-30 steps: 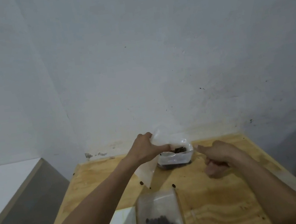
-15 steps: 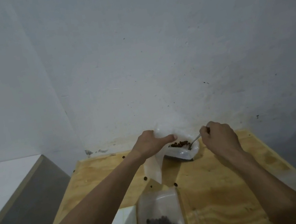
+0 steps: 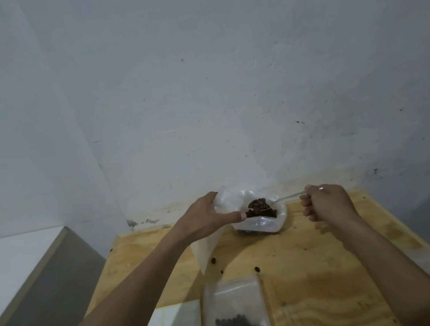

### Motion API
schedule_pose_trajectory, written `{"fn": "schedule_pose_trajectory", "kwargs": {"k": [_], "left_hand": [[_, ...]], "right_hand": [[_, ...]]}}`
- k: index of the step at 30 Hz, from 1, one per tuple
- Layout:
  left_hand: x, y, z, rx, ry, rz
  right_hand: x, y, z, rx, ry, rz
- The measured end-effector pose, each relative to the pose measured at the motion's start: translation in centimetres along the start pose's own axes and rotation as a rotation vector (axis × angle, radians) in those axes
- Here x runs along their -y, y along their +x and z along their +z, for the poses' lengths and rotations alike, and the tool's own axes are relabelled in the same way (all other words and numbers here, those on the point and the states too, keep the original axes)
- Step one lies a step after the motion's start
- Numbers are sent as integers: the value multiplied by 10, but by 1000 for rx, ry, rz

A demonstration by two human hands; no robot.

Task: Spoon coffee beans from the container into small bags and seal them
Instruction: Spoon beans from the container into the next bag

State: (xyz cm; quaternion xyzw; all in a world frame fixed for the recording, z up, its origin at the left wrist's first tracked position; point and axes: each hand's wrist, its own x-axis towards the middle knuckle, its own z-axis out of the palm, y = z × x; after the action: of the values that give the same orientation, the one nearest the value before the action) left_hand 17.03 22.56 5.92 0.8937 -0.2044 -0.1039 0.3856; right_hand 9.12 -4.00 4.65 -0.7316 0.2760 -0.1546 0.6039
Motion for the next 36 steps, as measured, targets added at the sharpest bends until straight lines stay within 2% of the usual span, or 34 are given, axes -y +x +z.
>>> {"fn": "schedule_pose_trajectory", "kwargs": {"k": [6, 16, 29, 36], "left_hand": [[9, -14, -7, -1, 31, -4], [20, -25, -6, -22, -103, -71], [25, -21, 2, -29, -62, -76], [25, -16, 0, -34, -74, -107]], "right_hand": [[31, -15, 1, 32, 27, -69], [39, -51, 20, 127, -80, -258], [23, -63, 17, 42, -205, -501], [23, -52, 5, -58, -292, -566]]}}
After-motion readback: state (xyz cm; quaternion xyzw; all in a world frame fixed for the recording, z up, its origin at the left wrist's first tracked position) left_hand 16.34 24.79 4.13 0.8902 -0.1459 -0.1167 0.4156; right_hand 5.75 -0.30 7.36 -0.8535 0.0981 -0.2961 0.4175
